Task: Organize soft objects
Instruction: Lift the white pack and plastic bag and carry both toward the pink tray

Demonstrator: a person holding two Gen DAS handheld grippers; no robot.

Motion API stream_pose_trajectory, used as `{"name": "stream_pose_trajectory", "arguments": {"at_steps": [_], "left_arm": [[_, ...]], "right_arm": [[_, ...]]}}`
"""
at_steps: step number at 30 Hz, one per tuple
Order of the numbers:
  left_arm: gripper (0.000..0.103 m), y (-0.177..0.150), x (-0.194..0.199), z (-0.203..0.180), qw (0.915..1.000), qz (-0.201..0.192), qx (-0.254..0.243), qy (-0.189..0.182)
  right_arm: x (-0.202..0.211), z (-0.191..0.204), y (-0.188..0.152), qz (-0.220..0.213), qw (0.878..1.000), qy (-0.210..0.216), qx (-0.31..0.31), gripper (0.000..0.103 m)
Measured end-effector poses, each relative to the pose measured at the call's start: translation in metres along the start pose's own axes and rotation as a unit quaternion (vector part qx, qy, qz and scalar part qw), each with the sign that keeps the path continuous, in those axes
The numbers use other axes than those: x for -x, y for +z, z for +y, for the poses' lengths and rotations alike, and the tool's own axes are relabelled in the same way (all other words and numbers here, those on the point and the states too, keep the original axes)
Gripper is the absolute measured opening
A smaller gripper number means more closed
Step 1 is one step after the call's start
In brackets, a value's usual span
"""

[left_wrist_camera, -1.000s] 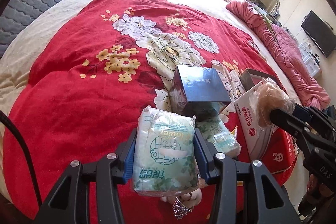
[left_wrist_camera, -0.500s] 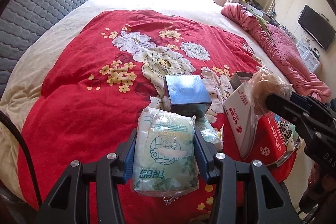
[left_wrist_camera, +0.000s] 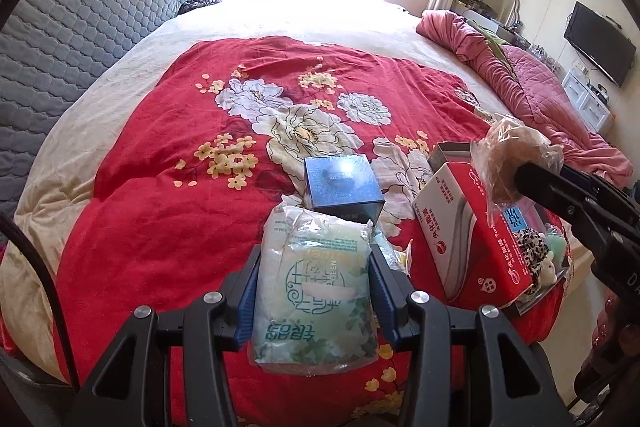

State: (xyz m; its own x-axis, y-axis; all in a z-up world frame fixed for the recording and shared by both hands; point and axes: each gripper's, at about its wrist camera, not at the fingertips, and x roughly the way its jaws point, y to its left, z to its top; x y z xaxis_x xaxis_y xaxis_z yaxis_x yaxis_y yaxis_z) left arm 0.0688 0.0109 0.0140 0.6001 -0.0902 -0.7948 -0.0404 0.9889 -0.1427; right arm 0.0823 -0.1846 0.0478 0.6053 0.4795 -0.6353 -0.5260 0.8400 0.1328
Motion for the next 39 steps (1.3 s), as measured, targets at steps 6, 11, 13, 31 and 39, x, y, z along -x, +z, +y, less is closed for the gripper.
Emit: {"name": "stream_pose_trajectory", "arguments": {"at_steps": [6,11,13,31,39], "left_arm": [[0.049,0.003,0.011,-0.013,0.9999,-0.006,-0.013,0.004],[0.049,0.007,0.023,-0.025,0.9995,-0.017,-0.026,0.009],[0.049,0.009,0.027,-0.03,0.9992,-0.021,-0.032,0.011],[0.049,0.017,0.045,-0.069,0.9969,-0.036,-0.069,0.008],[0.049,0.022,0.045,-0.088,0.9959,-0.037,-0.083,-0.002]], "right_arm": [[0.014,-0.009,0.001,-0.017,1.0,-0.001,-0.009,0.041],[0.027,-0.015,0.002,-0.03,0.999,-0.003,-0.016,0.041],[0.032,-0.019,0.002,-0.036,0.999,-0.004,-0.02,0.041],[0.063,-0.044,-0.002,-0.068,0.996,-0.007,-0.051,0.041],[0.074,-0.061,-0.006,-0.079,0.994,-0.019,-0.066,0.041]]}}
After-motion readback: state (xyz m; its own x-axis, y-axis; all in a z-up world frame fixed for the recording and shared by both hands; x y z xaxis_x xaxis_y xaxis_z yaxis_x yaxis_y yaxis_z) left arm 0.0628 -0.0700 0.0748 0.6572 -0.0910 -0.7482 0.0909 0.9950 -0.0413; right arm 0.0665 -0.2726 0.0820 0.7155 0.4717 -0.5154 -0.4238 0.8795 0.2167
